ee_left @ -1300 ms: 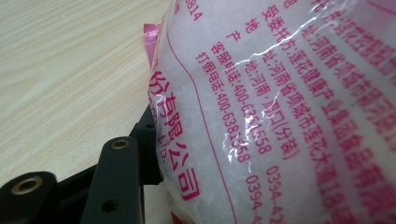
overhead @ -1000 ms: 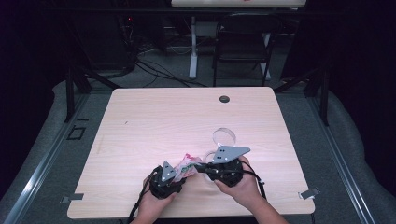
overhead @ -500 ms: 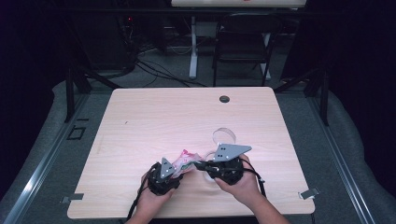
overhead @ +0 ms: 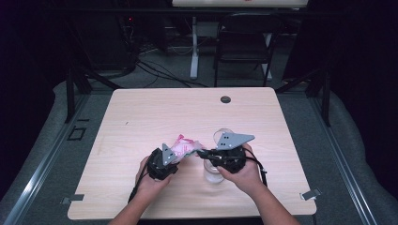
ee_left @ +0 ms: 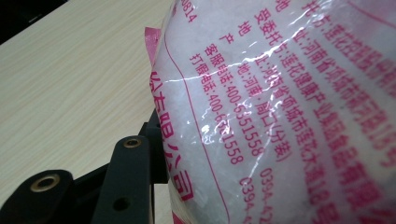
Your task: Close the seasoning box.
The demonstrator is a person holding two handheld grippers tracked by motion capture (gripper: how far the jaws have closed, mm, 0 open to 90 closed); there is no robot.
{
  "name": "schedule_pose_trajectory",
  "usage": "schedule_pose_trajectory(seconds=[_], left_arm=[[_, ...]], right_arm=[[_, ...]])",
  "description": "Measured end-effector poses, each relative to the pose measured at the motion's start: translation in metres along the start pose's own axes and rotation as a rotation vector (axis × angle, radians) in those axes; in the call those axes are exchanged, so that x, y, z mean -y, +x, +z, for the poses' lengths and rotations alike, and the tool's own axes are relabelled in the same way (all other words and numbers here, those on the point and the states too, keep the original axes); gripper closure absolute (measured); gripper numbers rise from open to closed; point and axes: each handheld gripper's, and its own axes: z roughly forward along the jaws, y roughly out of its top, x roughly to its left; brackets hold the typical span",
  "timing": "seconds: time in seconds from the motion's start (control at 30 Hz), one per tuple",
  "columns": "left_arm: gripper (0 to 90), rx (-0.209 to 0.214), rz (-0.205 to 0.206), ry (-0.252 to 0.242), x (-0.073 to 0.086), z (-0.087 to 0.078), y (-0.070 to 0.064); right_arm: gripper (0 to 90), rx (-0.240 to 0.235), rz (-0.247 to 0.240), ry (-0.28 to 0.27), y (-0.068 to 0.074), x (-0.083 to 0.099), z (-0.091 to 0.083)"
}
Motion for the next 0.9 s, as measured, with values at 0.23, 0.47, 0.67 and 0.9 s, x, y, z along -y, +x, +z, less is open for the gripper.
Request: schedule_pose_trajectory(seconds=[0.23,0.47,0.67,0.9], left_arm=[[57.1,-0.036,0.054,-0.003,-0.008,-0.002,-0.004],[57.2,-0.052,0.088,-0.018,-0.015,-0.005,-0.009],[57.3,-0.055,0.089,-0.031,-0.020,-0.006,-0.011],[57.3,-0.062,0.115,-0.018,-0.024,-0.007,-0.010]], right_arm=[[89.6,0.013,-0.002,-0.010,-0.001,0.004,-0.007],[85.4,0.029,-0.003,-0.019,0.000,0.006,-0.018],[74.9,0.053,-0.030,-0.024,0.003,0.003,-0.024],[69.1,0.087,-0.079,0.003,0.003,0.003,-0.027]])
